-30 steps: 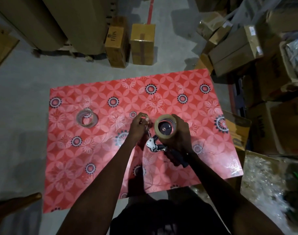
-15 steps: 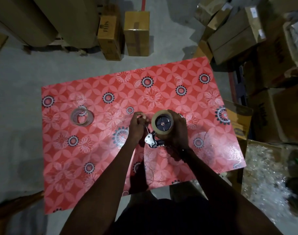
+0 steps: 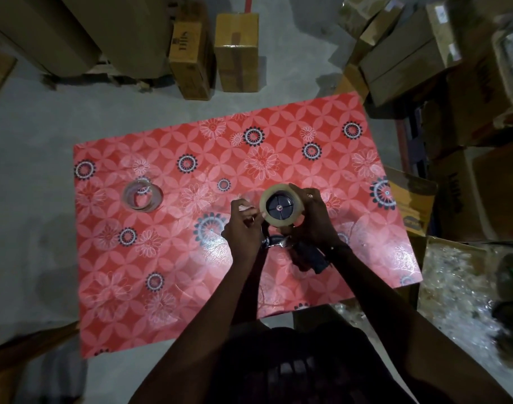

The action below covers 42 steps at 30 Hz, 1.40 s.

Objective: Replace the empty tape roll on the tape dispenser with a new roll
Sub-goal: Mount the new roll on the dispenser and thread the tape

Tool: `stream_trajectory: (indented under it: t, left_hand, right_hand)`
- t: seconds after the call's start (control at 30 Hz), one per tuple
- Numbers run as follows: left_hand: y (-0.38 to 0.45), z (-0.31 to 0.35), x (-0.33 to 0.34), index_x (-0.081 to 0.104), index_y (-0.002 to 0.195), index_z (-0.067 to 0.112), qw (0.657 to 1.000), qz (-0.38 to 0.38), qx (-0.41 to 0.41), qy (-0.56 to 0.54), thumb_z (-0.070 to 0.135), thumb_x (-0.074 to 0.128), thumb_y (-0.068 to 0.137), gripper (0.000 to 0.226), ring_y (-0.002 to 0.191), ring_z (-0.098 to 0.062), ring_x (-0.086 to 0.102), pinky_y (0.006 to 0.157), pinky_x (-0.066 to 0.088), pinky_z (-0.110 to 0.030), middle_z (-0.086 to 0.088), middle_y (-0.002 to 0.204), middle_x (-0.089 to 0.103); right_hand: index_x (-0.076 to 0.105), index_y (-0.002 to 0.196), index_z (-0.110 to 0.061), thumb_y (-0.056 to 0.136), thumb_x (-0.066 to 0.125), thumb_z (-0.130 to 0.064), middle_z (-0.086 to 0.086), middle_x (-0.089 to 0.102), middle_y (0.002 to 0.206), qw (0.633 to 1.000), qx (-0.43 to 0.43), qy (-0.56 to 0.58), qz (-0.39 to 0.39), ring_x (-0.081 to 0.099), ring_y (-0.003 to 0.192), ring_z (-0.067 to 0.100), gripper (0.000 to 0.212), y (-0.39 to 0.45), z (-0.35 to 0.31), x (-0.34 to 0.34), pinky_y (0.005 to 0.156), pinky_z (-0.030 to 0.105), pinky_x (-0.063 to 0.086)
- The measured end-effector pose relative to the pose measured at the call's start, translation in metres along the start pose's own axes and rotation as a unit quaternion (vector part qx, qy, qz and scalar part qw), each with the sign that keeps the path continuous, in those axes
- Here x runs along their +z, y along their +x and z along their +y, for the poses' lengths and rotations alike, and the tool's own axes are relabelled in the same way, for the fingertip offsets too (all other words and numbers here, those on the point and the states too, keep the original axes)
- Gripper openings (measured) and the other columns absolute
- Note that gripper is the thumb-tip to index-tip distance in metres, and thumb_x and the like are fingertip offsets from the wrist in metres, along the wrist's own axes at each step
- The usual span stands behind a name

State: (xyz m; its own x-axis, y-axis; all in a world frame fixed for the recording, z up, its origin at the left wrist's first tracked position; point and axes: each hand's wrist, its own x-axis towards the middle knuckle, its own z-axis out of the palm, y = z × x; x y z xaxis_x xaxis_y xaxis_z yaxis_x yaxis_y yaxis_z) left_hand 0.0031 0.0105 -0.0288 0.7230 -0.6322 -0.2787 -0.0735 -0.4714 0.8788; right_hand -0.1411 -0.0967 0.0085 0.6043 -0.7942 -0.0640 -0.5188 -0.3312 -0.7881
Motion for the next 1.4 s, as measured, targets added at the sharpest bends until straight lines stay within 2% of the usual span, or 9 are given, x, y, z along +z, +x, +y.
stream_trajectory:
  t: [0.17, 0.27, 0.33, 0.47, 0.53, 0.63, 0.93, 1.03, 1.4]
  left_hand:
    - [-0.006, 0.005, 0.005, 0.049, 0.114, 0.036, 0.999, 0.007, -0.012, -0.029, 0.015, 0.087, 0.079, 0.056, 0.090, -0.005, 0.075, 0.086, 0.061, -0.046, 0.009, 0.094, 0.077]
    - [-0.008, 0.004, 0.009, 0.054, 0.119, 0.028, 0.999, 0.005, 0.000, -0.033, 0.018, 0.090, 0.076, 0.057, 0.090, -0.003, 0.074, 0.084, 0.063, -0.042, 0.010, 0.098, 0.075]
    - [-0.009, 0.005, 0.012, 0.063, 0.116, 0.025, 1.000, 0.011, 0.019, -0.018, 0.015, 0.089, 0.077, 0.047, 0.089, -0.001, 0.074, 0.083, 0.063, -0.039, 0.010, 0.099, 0.076]
    - [-0.009, -0.002, 0.016, 0.074, 0.110, 0.033, 0.995, 0.047, 0.044, 0.082, 0.027, 0.086, 0.079, 0.034, 0.093, -0.011, 0.074, 0.089, 0.056, -0.045, 0.010, 0.097, 0.078]
    - [-0.007, -0.005, 0.016, 0.073, 0.112, 0.039, 0.989, 0.046, 0.018, 0.136, 0.044, 0.084, 0.080, 0.034, 0.102, -0.014, 0.071, 0.096, 0.048, -0.052, 0.012, 0.098, 0.077]
    - [-0.004, -0.007, 0.016, 0.075, 0.113, 0.042, 0.982, 0.044, 0.004, 0.183, 0.049, 0.081, 0.081, 0.033, 0.112, -0.018, 0.066, 0.099, 0.039, -0.057, 0.014, 0.102, 0.076]
    - [-0.003, 0.004, 0.008, 0.077, 0.113, 0.037, 0.974, 0.036, 0.029, 0.222, 0.050, 0.081, 0.081, 0.035, 0.114, -0.025, 0.053, 0.097, 0.035, -0.052, 0.007, 0.089, 0.076]
    - [-0.001, 0.005, 0.007, 0.077, 0.112, 0.036, 0.974, 0.025, 0.025, 0.223, 0.050, 0.083, 0.079, 0.036, 0.115, -0.025, 0.052, 0.096, 0.030, -0.048, 0.006, 0.085, 0.075]
    - [0.004, 0.007, 0.006, 0.075, 0.112, 0.032, 0.967, 0.004, 0.029, 0.255, 0.060, 0.079, 0.076, 0.046, 0.113, -0.029, 0.051, 0.087, 0.018, -0.037, -0.001, 0.085, 0.076]
  right_hand:
    - [0.049, 0.152, -0.003, 0.058, 0.102, -0.023, 0.000, 0.050, 0.124, 1.000, -0.007, -0.018, -0.019, 0.053, 0.117, 0.041, 0.110, 0.002, 0.017, 0.001, 0.095, 0.056, 0.055]
    - [0.061, 0.138, 0.006, 0.061, 0.090, -0.049, 0.016, 0.071, 0.119, 0.999, -0.047, -0.011, 0.008, 0.058, 0.108, 0.025, 0.098, 0.005, 0.010, -0.009, 0.094, 0.032, 0.048]
    - [0.069, 0.122, 0.010, 0.057, 0.095, -0.041, 0.014, 0.075, 0.109, 0.997, -0.078, -0.017, 0.015, 0.055, 0.093, 0.010, 0.087, 0.008, 0.005, -0.014, 0.086, 0.013, 0.044]
    - [0.069, 0.129, 0.000, 0.048, 0.106, -0.026, 0.019, 0.075, 0.110, 0.998, -0.031, -0.053, -0.007, 0.063, 0.100, 0.031, 0.093, 0.008, 0.016, -0.010, 0.084, 0.036, 0.052]
    - [0.069, 0.133, -0.004, 0.047, 0.106, -0.025, 0.014, 0.074, 0.109, 0.998, -0.010, -0.062, -0.016, 0.063, 0.099, 0.033, 0.096, 0.009, 0.020, -0.006, 0.080, 0.031, 0.046]
    - [0.076, 0.120, -0.007, 0.046, 0.106, -0.026, 0.004, 0.077, 0.096, 0.999, -0.030, -0.044, -0.009, 0.060, 0.084, 0.016, 0.083, 0.012, 0.016, -0.006, 0.070, 0.017, 0.041]
    - [0.079, 0.112, -0.006, 0.049, 0.107, -0.030, 0.008, 0.082, 0.091, 0.999, -0.032, -0.014, 0.016, 0.074, 0.078, 0.020, 0.073, 0.013, 0.023, -0.001, 0.077, 0.021, 0.052]
    - [0.080, 0.110, -0.008, 0.048, 0.108, -0.034, 0.007, 0.082, 0.092, 0.999, -0.021, -0.029, 0.015, 0.075, 0.080, 0.024, 0.072, 0.015, 0.026, 0.002, 0.079, 0.035, 0.056]
    - [0.080, 0.114, -0.012, 0.044, 0.108, -0.041, 0.002, 0.083, 0.095, 0.999, -0.001, -0.051, -0.002, 0.074, 0.083, 0.018, 0.081, 0.018, 0.031, 0.007, 0.081, 0.032, 0.055]
